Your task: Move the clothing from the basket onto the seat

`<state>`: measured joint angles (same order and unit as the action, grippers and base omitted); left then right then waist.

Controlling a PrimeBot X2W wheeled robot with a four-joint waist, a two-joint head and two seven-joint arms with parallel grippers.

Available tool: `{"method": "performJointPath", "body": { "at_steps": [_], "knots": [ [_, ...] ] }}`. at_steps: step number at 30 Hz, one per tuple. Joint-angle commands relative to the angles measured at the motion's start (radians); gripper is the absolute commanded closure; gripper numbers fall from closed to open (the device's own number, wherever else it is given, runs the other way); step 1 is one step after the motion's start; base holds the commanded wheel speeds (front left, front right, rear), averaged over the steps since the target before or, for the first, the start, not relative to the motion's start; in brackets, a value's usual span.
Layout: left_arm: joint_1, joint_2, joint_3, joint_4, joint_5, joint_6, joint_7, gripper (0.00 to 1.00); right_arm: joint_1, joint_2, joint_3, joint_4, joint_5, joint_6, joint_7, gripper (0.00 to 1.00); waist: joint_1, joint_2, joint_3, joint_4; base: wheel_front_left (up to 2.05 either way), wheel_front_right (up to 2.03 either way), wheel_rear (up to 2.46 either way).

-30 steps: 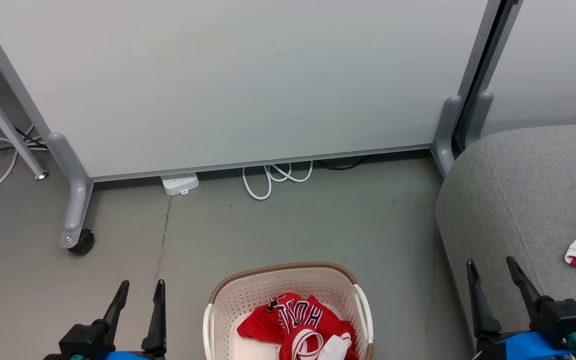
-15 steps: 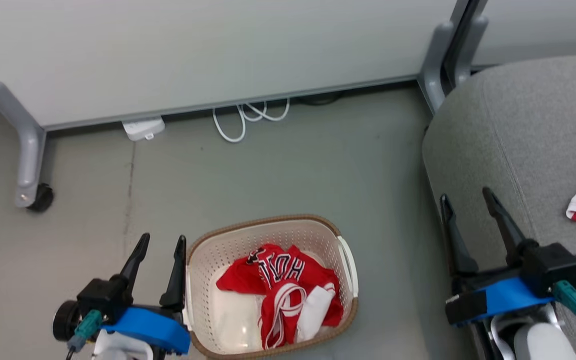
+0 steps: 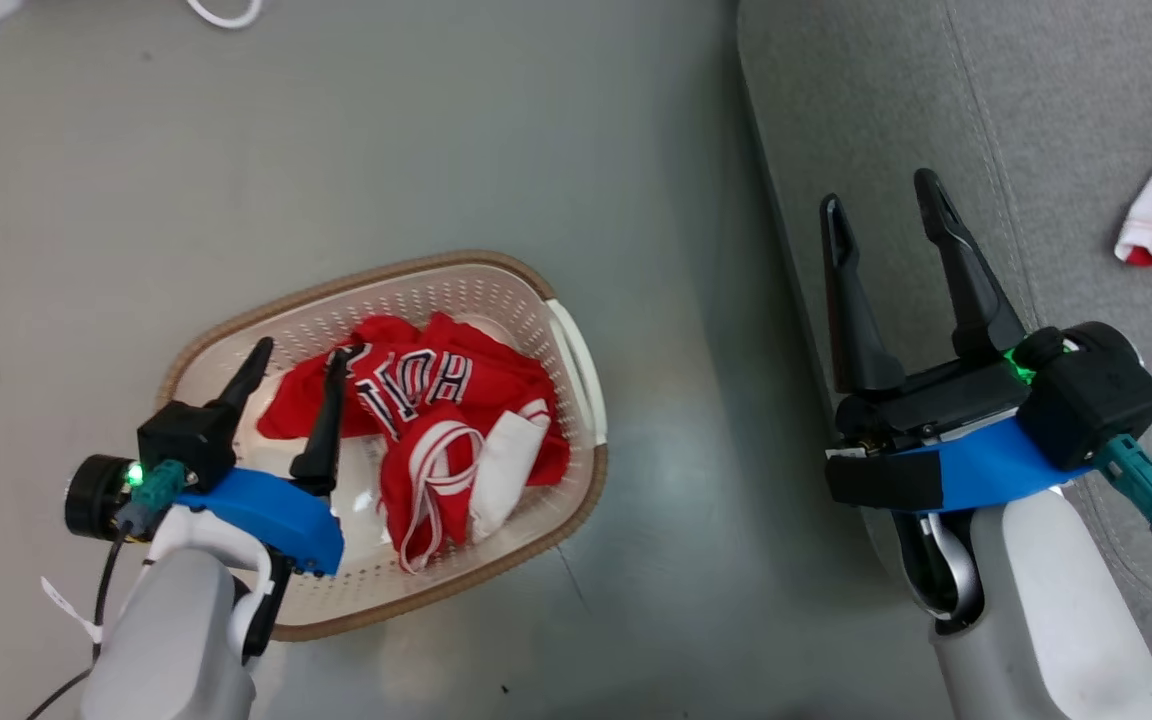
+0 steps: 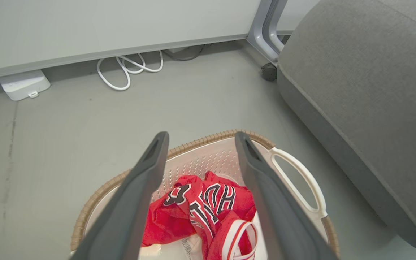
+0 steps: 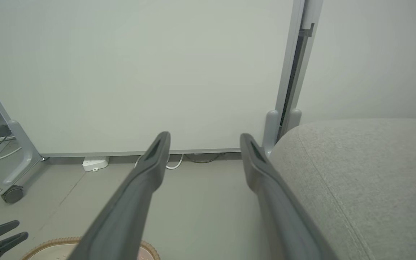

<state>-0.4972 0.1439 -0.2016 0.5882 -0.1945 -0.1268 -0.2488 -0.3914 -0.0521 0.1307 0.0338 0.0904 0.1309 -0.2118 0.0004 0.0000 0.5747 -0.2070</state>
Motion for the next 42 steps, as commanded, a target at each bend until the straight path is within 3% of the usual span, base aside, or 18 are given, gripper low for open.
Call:
{"method": "performJointPath", "body": {
  "at_steps": [1, 10, 21, 22, 36, 42],
  "knots": [
    [-0.029, 0.02, 0.006, 0.025, 0.002, 0.002, 0.009, 0.0, -0.03, 0.003, 0.015, 0.009, 0.018, 0.0, -0.013, 0.0, -0.0004, 0.0, 0.135, -0.132, 0.0, 0.0, 0.0],
    [-0.131, 0.094, 0.082, 0.211, -0.033, 0.077, 0.106, 0.0, -0.09, 0.003, 0.101, 0.067, 0.119, 0.0, -0.052, 0.0, -0.0004, 0.0, 0.251, -0.259, 0.0, 0.0, 0.0],
    [-0.163, 0.103, 0.138, 0.337, -0.103, 0.12, 0.191, 0.0, -0.099, 0.003, 0.127, 0.053, 0.183, 0.0, -0.054, 0.0, -0.0004, 0.0, 0.284, -0.304, 0.0, 0.0, 0.0],
    [-0.165, 0.102, 0.137, 0.345, -0.103, 0.118, 0.199, 0.99, -0.097, 0.003, 0.127, 0.053, 0.184, 0.0, -0.054, 0.0, -0.0004, 0.0, 0.284, -0.304, 0.0, 0.0, 0.0],
    [-0.193, 0.09, 0.102, 0.394, -0.107, 0.096, 0.184, 1.0, -0.103, 0.003, 0.133, 0.065, 0.172, 0.0, -0.053, 0.0, -0.0004, 0.0, 0.266, -0.287, 0.0, 0.0, 0.0],
    [-0.192, 0.045, 0.072, 0.439, -0.108, 0.07, 0.141, 1.0, -0.093, 0.003, 0.132, 0.105, 0.12, 0.0, -0.053, 0.0, -0.0004, 0.0, 0.166, -0.245, 0.0, 0.0, 0.0]
  ]
}}
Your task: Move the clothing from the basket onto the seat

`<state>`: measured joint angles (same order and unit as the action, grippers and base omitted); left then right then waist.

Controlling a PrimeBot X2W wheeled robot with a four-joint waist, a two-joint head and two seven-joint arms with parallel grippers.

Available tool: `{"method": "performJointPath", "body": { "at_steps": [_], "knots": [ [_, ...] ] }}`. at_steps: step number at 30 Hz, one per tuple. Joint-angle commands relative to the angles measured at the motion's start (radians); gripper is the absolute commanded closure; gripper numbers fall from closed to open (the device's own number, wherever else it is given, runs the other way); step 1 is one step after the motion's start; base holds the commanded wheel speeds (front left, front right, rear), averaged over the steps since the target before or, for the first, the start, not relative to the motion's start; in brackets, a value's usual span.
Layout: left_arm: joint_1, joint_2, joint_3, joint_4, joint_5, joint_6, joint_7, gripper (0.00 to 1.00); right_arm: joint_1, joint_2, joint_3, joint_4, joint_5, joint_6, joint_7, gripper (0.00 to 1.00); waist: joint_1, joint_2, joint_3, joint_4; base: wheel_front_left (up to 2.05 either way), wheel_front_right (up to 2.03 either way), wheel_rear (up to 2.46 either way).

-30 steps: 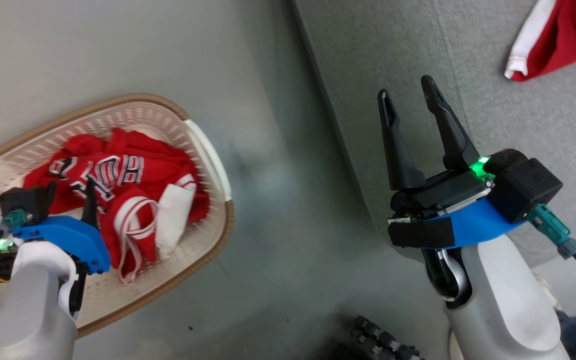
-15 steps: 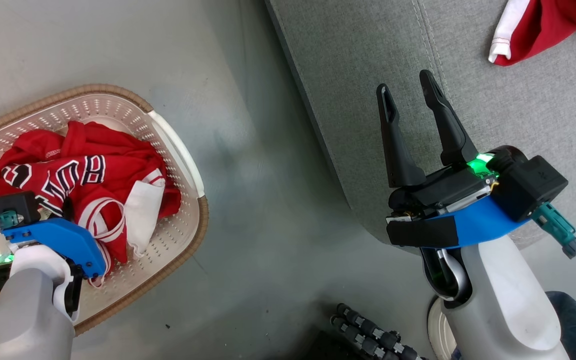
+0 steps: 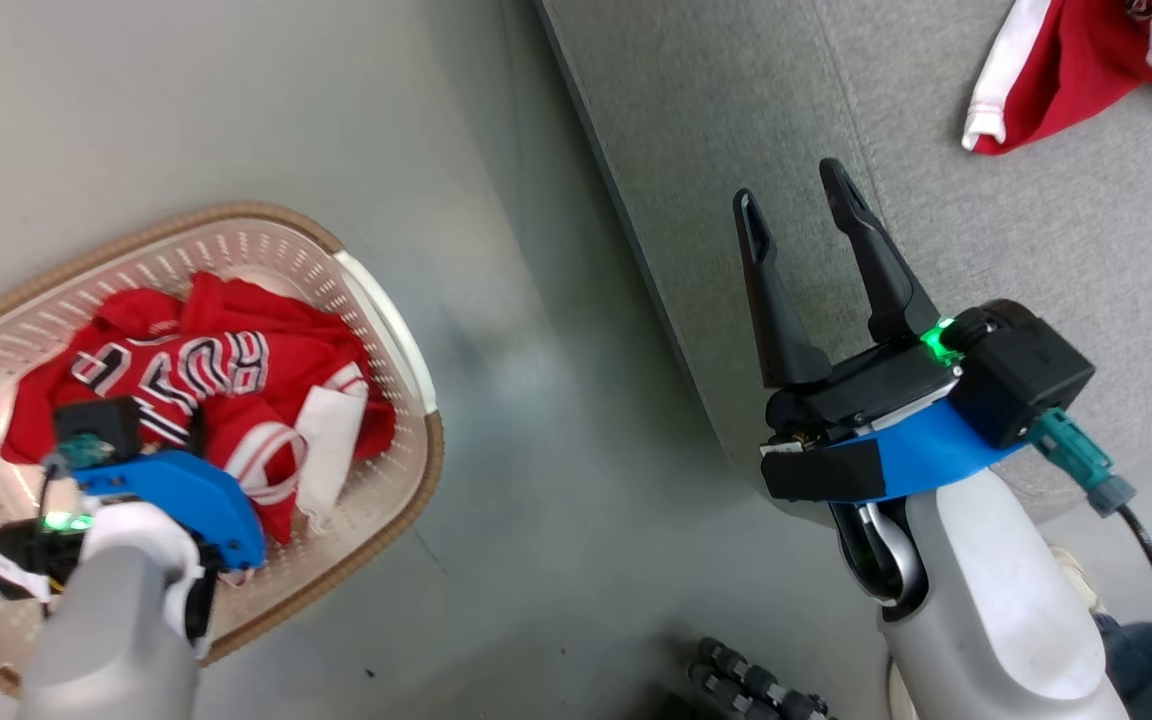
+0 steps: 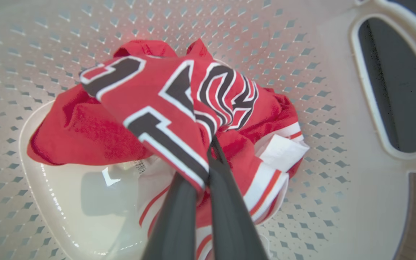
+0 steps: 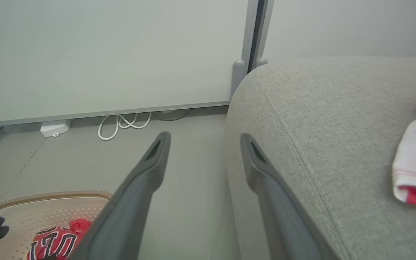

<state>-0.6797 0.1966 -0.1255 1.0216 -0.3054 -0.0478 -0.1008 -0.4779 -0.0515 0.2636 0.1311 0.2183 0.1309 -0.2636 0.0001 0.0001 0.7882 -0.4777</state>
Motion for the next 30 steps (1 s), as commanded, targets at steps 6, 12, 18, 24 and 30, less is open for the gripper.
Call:
{"method": "performJointPath", "body": {
  "at_steps": [6, 12, 18, 24, 30],
  "knots": [
    [-0.013, -0.092, -0.063, 0.053, 0.014, -0.041, -0.068, 1.0, 0.028, 0.0, -0.034, 0.085, -0.1, -0.001, -0.001, 0.0, -0.0001, -0.0001, -0.216, 0.11, 0.0, 0.0, 0.0],
    [0.023, -0.136, -0.154, 0.099, -0.003, -0.076, -0.088, 1.0, 0.109, 0.0, -0.076, 0.152, -0.182, 0.0, 0.024, 0.0, -0.0001, -0.0001, -0.421, 0.212, 0.0, 0.0, 0.0],
    [0.076, -0.146, -0.383, -0.014, -0.151, -0.083, -0.055, 1.0, 0.194, -0.008, -0.092, 0.155, -0.212, 0.0, 0.079, 0.0, -0.0001, -0.0001, -0.606, 0.281, 0.0, 0.0, 0.0],
    [0.071, -0.146, -0.564, -0.108, -0.263, -0.084, -0.048, 1.0, 0.284, -0.006, -0.117, 0.123, -0.205, 0.0, 0.123, 0.0, -0.0001, -0.0001, -0.731, 0.349, 0.0, 0.0, 0.0],
    [0.0, -0.145, -0.675, -0.173, -0.335, -0.084, -0.06, 1.0, 0.349, -0.005, -0.122, 0.084, -0.202, 0.0, 0.161, 0.0, -0.0001, -0.0001, -0.796, 0.405, 0.0, 0.0, 0.0]
  ]
}}
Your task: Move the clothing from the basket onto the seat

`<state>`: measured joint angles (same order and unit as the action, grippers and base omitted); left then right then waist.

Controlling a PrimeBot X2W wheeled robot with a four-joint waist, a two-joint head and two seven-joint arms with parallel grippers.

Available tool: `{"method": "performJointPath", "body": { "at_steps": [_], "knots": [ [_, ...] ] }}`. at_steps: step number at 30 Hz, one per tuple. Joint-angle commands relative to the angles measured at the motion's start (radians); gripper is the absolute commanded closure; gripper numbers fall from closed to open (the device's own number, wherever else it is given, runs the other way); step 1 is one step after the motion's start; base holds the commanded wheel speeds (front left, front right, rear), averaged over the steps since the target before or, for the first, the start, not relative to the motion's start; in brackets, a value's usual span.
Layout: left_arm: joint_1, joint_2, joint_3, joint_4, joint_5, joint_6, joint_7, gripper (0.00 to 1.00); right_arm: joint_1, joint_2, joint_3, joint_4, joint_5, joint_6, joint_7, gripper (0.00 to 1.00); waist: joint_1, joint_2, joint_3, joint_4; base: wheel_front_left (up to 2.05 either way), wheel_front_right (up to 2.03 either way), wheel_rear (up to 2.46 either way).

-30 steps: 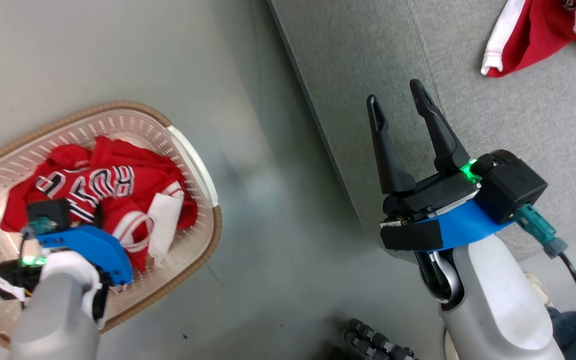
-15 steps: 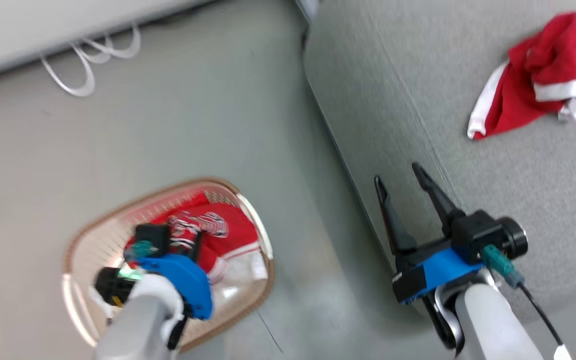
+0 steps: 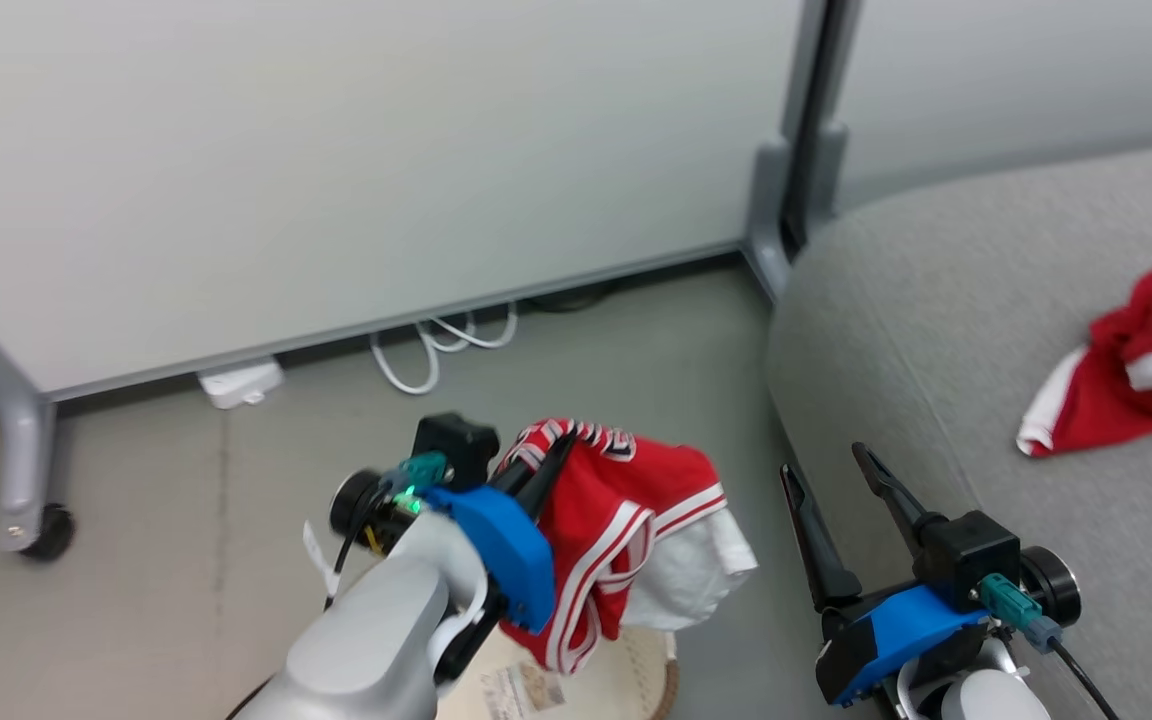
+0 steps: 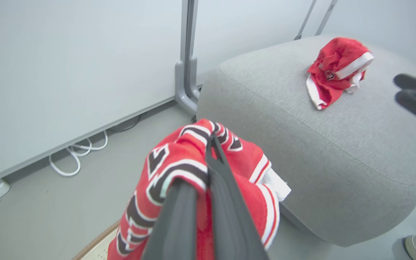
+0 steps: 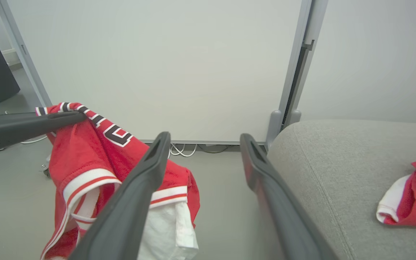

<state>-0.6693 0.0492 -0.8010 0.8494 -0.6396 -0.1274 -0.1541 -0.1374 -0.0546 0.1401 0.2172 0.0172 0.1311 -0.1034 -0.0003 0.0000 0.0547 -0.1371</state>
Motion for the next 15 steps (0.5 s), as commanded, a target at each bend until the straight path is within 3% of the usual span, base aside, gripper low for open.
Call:
{"method": "performJointPath", "body": {
  "at_steps": [1, 15],
  "knots": [
    [-0.026, 0.003, -0.012, -0.01, -0.012, -0.004, -0.007, 1.0, 0.017, -0.002, 0.002, -0.009, 0.0, -0.001, 0.005, 0.0, 0.0003, 0.0, -0.068, 0.071, 0.0, 0.0, 0.0],
    [-0.247, 0.002, -0.156, -0.114, -0.132, 0.022, -0.019, 1.0, 0.035, 0.002, 0.046, -0.032, 0.019, -0.001, 0.04, 0.0, 0.0003, 0.0, -0.113, 0.117, 0.0, 0.0, 0.0]
  ]
}}
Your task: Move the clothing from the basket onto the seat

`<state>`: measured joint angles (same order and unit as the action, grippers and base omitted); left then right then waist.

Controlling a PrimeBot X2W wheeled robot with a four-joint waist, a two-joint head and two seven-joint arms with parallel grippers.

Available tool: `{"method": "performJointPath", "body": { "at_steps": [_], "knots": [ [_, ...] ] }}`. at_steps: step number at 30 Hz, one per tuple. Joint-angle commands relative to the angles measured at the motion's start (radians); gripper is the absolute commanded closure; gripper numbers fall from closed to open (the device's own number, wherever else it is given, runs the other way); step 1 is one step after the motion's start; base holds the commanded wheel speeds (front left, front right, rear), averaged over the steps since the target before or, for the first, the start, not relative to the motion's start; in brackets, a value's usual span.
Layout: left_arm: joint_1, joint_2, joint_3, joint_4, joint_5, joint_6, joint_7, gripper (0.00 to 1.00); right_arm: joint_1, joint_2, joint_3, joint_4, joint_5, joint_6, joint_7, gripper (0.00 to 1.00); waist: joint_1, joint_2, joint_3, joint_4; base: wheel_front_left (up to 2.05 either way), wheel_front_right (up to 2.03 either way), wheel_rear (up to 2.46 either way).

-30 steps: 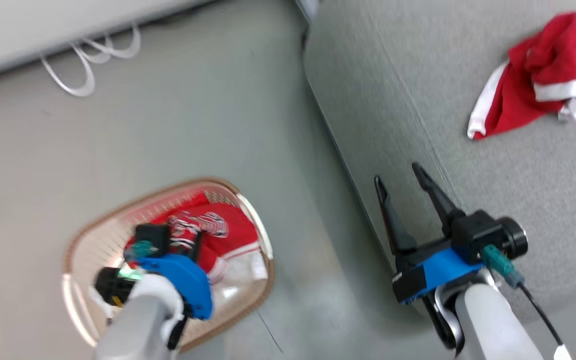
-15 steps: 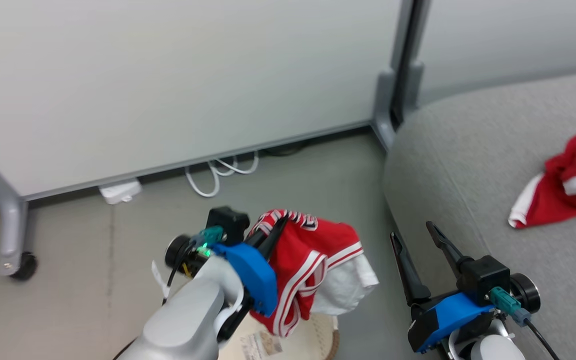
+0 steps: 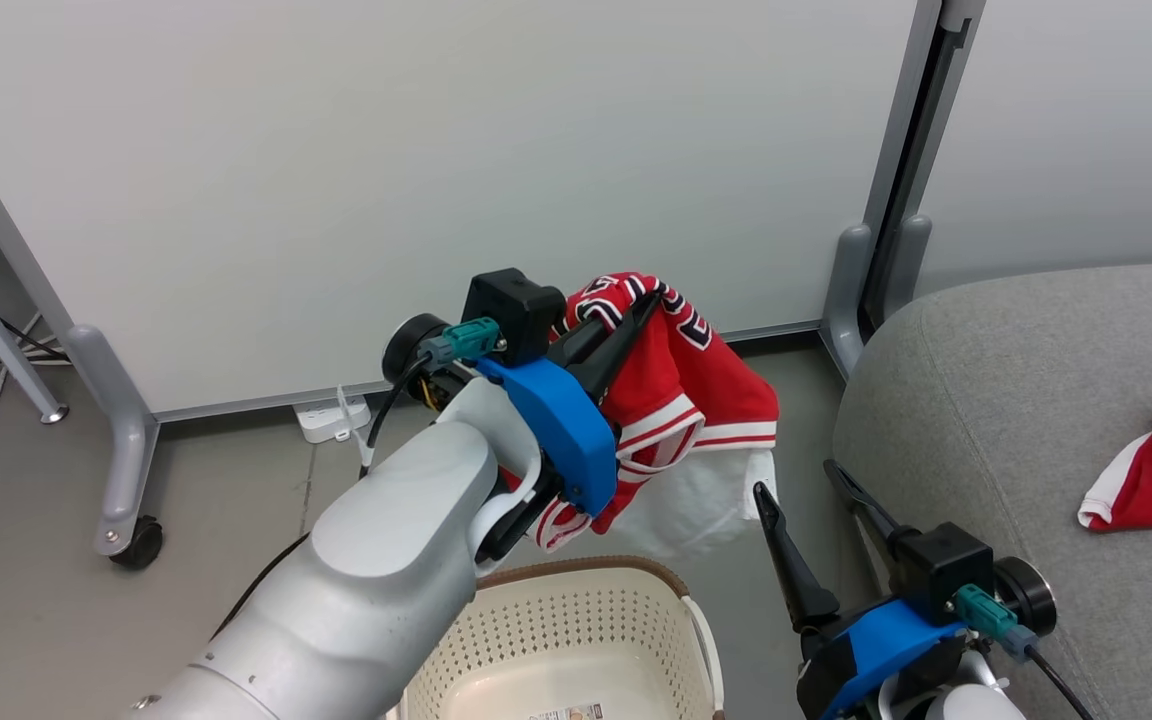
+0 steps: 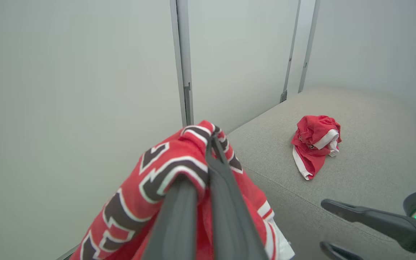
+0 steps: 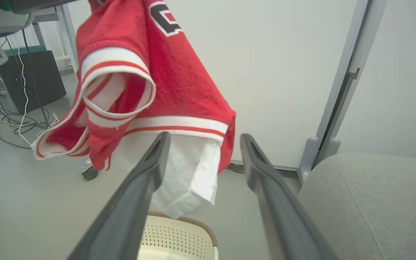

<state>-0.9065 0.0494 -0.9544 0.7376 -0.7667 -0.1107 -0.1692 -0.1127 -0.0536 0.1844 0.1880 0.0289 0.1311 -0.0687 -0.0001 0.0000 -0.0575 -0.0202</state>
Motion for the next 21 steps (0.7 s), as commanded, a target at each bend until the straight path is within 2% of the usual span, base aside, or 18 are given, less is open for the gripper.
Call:
{"method": "performJointPath", "body": {
  "at_steps": [1, 11, 21],
  "knots": [
    [-0.018, 0.002, -0.01, -0.004, -0.014, 0.008, -0.006, 1.0, 0.01, 0.001, 0.004, -0.002, 0.009, -0.001, 0.005, 0.0, 0.0001, 0.0, -0.003, -0.001, 0.0, 0.0, 0.0],
    [-0.042, 0.002, -0.09, 0.017, -0.08, 0.037, -0.031, 1.0, 0.006, 0.002, 0.02, 0.008, 0.023, -0.001, 0.004, 0.0, 0.0001, 0.0, -0.004, -0.013, 0.0, 0.0, 0.0],
    [-0.06, 0.002, -0.144, 0.022, -0.137, 0.046, -0.053, 1.0, -0.11, 0.003, 0.099, 0.066, 0.052, -0.001, 0.044, 0.0, 0.0001, 0.0, 0.005, -0.012, 0.0, 0.0, 0.0]
  ]
}}
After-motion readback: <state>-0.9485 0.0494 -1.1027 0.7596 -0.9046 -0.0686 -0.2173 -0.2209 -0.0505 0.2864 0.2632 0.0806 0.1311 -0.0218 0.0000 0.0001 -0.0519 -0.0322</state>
